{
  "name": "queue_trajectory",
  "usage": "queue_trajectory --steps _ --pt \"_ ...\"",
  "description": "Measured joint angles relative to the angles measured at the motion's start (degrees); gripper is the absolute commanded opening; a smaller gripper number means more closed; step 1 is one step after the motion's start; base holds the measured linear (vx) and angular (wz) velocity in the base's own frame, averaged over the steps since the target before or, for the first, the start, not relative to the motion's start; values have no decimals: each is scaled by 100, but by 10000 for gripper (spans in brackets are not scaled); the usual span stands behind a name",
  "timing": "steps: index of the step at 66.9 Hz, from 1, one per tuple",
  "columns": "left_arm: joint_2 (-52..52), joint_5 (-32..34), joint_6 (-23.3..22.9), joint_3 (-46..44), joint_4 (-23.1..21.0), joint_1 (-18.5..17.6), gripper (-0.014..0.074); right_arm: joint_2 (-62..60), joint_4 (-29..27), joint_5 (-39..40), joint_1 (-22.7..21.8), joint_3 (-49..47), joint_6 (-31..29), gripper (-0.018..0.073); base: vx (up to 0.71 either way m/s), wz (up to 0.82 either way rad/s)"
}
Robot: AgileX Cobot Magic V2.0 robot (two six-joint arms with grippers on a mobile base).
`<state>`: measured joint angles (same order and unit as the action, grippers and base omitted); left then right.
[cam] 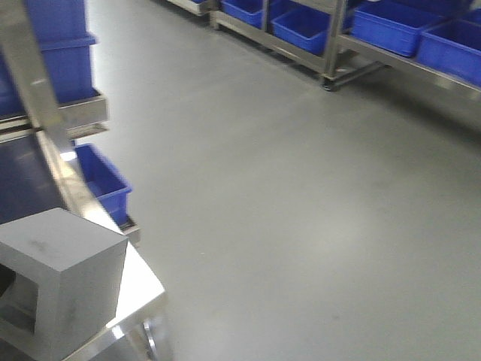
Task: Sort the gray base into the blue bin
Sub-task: 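Drive the base away from the table holding the block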
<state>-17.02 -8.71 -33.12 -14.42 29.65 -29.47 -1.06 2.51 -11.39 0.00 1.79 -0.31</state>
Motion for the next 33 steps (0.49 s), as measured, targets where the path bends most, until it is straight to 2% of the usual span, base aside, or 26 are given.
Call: queue_trajectory --steps 18,33 --pt "0 0 0 0 0 0 -7 0 0 0 0 0 0 -5 -1 -57" --pt "0 0 0 0 0 0 -7 0 0 0 0 0 0 -5 5 -75"
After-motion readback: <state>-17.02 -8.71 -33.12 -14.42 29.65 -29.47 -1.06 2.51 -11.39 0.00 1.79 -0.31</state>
